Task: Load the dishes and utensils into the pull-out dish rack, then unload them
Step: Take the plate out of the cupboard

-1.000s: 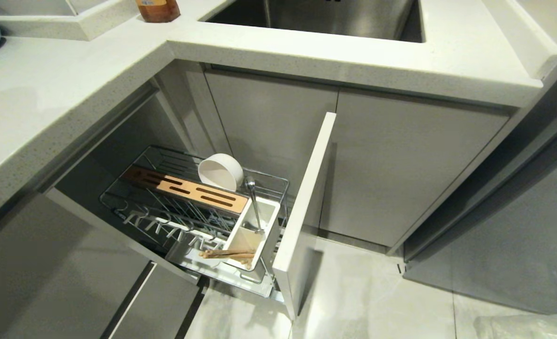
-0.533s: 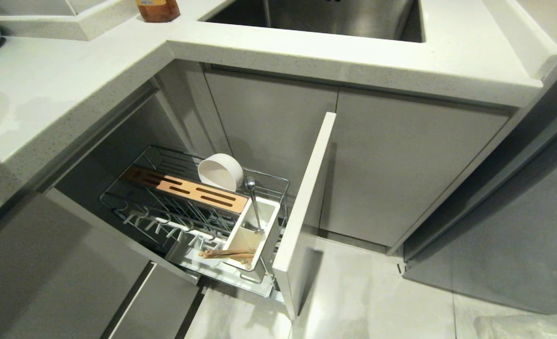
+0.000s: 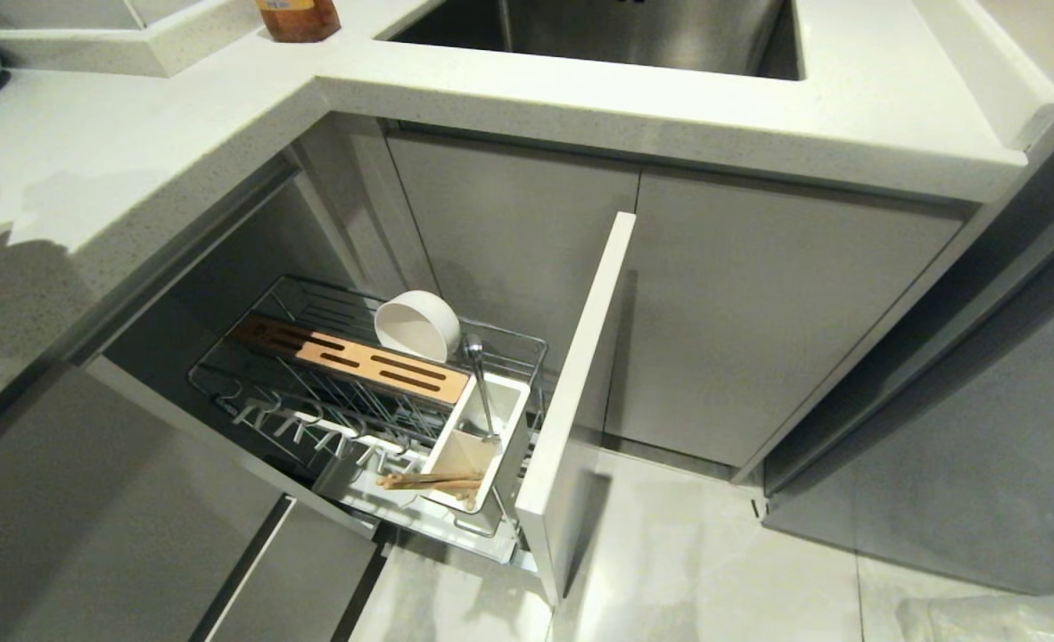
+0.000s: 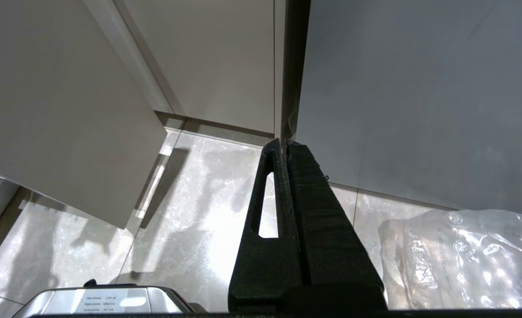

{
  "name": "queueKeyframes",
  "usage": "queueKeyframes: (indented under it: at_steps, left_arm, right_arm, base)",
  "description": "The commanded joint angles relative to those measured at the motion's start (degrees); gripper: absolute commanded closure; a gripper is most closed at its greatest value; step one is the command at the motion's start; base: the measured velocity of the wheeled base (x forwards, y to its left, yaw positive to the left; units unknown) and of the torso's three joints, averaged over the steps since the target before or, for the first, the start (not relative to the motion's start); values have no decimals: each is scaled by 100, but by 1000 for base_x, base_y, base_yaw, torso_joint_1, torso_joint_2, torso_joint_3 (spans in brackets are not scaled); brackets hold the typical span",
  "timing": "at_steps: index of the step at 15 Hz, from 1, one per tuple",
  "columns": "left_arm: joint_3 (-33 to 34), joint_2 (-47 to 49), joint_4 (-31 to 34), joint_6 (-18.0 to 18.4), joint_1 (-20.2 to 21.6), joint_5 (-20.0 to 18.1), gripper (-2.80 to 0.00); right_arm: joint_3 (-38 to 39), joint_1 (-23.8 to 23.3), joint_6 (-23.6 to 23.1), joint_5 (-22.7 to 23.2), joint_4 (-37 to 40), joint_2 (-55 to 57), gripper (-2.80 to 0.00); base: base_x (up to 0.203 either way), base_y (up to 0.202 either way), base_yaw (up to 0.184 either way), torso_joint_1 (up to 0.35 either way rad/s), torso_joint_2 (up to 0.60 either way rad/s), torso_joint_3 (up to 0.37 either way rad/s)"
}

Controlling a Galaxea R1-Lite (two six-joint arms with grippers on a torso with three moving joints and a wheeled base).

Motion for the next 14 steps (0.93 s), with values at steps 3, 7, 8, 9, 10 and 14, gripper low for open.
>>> queueKeyframes:
  at_steps: [3,7,8,9,10,14]
  left_arm:
    - [0,320,40,9,55,198,0]
    - [0,349,39,9,55,239,0]
    - [0,349,44,9,55,239,0]
    - [0,345,48,9,53,239,0]
    - [0,340,48,9,55,239,0]
    - [1,323,52,9,47,239,-280]
  right_arm:
    - [17,0,3,0,1,-2,0]
    - [17,9,0,-2,-3,-2,0]
    - [9,1,0,-2,3,-2,0]
    - [17,8,0,-3,2,-2,0]
    - [15,8,0,0,1,-2,0]
    - [16,1,0,-2,4,-2,0]
  base:
    - [0,0,0,0,0,0]
    - [0,0,0,0,0,0]
    - [0,0,0,0,0,0]
    - [0,0,0,0,0,0]
    - [0,0,0,0,0,0]
    - [0,0,0,0,0,0]
